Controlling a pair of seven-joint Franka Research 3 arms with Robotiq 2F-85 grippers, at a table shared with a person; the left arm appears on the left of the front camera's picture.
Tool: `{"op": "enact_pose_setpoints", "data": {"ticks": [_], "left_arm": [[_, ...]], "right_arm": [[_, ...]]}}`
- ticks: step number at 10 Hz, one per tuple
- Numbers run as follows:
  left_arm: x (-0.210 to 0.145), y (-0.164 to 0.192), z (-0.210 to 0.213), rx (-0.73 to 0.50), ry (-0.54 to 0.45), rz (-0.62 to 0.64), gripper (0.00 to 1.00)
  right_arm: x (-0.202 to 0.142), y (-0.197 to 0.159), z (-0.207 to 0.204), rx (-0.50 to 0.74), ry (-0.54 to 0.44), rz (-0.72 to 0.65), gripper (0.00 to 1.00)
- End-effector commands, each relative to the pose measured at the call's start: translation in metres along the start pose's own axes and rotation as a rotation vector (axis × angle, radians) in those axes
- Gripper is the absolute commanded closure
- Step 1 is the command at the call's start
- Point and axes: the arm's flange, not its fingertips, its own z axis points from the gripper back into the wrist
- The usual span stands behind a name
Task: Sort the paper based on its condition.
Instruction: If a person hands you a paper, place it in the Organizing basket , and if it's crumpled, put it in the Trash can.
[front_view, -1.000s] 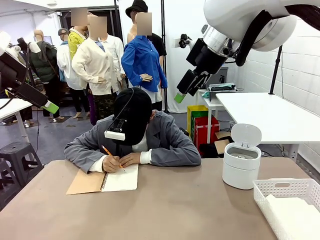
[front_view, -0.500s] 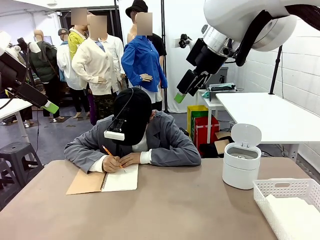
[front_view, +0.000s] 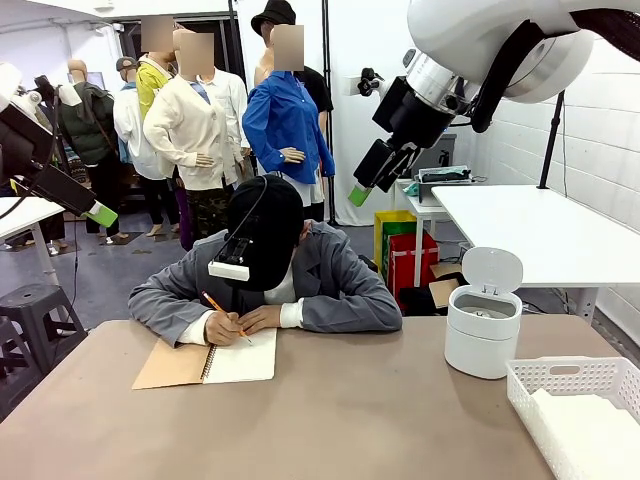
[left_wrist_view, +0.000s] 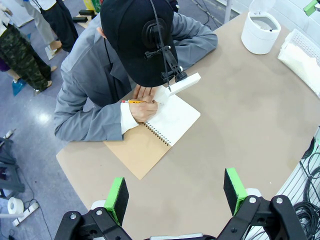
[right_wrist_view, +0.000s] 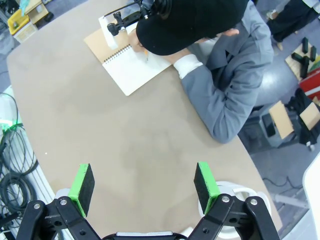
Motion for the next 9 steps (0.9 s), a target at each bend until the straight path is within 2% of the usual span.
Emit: {"op": "enact_pose_setpoints", "data": {"ticks": [1,9], "left_arm": [[-0.0005,0.0004,0.0003,0.001,0.0,-0.003,0.0],[-0.0005,0.0004,0.0003,0.001,0.0,-0.003,0.0]], "right_arm": [[0.0008,-0.0005,0.0004,-0.005,-0.007,-0.007,0.0],[0.0008,-0.0005,0.0004,-0.005,-0.007,-0.007,0.0]]}}
